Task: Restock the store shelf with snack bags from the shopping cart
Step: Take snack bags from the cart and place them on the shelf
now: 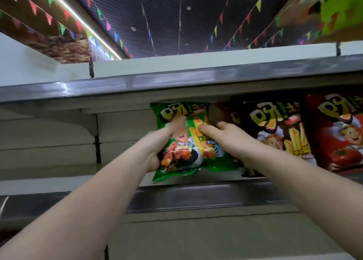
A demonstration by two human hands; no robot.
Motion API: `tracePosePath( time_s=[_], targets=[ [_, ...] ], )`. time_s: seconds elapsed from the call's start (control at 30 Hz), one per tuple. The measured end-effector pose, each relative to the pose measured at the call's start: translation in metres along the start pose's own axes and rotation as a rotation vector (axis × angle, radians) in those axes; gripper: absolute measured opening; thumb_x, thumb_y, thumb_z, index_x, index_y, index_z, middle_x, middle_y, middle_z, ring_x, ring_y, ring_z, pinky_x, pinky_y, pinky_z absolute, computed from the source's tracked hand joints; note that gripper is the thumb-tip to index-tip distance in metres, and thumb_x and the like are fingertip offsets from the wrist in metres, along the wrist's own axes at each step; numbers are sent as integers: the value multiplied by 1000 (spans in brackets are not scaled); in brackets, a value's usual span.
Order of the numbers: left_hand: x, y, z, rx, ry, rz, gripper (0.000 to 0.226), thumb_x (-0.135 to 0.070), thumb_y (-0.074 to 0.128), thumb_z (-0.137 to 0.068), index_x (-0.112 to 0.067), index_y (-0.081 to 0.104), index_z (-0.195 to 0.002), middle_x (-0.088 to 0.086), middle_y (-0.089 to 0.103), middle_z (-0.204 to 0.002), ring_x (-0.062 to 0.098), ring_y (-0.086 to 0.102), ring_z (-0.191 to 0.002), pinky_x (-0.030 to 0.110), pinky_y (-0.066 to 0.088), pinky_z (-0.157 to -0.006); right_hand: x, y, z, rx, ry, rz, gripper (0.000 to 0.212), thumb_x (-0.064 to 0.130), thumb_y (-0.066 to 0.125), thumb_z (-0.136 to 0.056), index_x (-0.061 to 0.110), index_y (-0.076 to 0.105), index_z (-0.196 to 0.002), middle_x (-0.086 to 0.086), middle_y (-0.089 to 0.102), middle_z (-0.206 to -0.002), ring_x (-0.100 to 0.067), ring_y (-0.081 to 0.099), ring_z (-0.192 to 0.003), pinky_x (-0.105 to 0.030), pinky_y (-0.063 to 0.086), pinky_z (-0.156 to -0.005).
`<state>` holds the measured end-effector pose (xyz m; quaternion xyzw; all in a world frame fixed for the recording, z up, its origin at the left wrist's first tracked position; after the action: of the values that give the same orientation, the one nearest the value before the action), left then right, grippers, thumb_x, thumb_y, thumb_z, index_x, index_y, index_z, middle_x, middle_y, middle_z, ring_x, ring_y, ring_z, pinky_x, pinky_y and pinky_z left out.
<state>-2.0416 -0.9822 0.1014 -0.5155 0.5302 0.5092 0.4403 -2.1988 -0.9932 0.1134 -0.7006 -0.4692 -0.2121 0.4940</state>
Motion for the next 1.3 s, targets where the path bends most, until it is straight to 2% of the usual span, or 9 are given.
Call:
tracePosePath(
  time_s=[0.1,0.17,0.23,0.33,0.4,0.57,0.8,1.03,1.3],
  targets=[
    [-5,-14,-20,-31,3,5,52,-44,72,-75,-6,65,-109,19,73,-95,30,72,-81,42,59,-71,-1,18,-21,27,147,-159,35,40,59,-87,7,53,-96,-7,63,-84,-19,61,-68,-22,51,-55],
    [-9,-21,-32,-20,27,0,32,-41,63,-85,-9,69,-83,12,73,-73,22,69,-60,29,58,-55,-7,29,-40,33,221,-184,30,34,60,-88,5,58,-91,-11,65,-85,-24,64,-75,-29,55,-69],
    [-7,-32,-45,-106,35,-124,28,-39,59,-87,-15,61,-73,9,66,-74,23,63,-67,28,54,-67,-15,43,-58,32,242,-211,32,30,58,-90,4,59,-108,-13,64,-109,-29,60,-101,-39,49,-95],
    [-5,-47,-70,-204,29,-305,24,-42,59,-85,-18,57,-87,10,60,-102,29,57,-101,40,46,-96,-24,60,-77,56,219,-180,43,23,54,-94,5,46,-132,-10,52,-133,-28,51,-119,-36,41,-103],
    [-7,-46,-83,-172,23,-354,32,-42,59,-87,-17,59,-107,11,60,-114,30,55,-109,36,47,-93,-24,61,-85,47,198,-140,53,20,58,-91,7,38,-138,-12,49,-136,-28,49,-122,-31,42,-96],
    [-6,-25,-107,-55,-32,-455,18,-31,57,-91,-13,60,-90,8,58,-89,21,53,-77,28,42,-66,-27,48,-100,61,192,106,39,20,52,-94,3,48,-128,-17,53,-131,-29,51,-120,-35,42,-103],
    [-11,4,-137,-62,119,-577,59,-10,62,-88,1,35,-140,22,51,-134,33,56,-116,40,49,-96,-34,26,-127,-116,196,135,38,14,45,-97,-2,43,-131,-19,48,-134,-30,47,-123,-31,39,-100],
    [1,-2,-143,-37,188,-581,64,-23,66,-88,-13,33,-141,18,53,-131,32,56,-115,43,51,-92,-55,27,-139,-198,208,178,45,15,57,-91,4,44,-132,-15,51,-130,-28,51,-118,-34,45,-98],
    [3,1,-145,-23,171,-662,50,-25,62,-91,-17,40,-135,14,61,-116,28,60,-103,39,54,-83,-50,30,-131,-144,166,319,34,13,42,-98,-3,42,-129,-18,50,-129,-29,50,-118,-29,42,-94]
  ],
)
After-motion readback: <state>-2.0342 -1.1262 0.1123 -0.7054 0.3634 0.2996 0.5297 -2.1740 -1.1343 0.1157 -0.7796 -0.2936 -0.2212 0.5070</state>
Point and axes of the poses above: each hand's wrist, its own z-axis away from the middle knuckle, its own y-axis out of the palm, x = y × z, the point moved 5 cm from there along -z, towards the middle knuckle
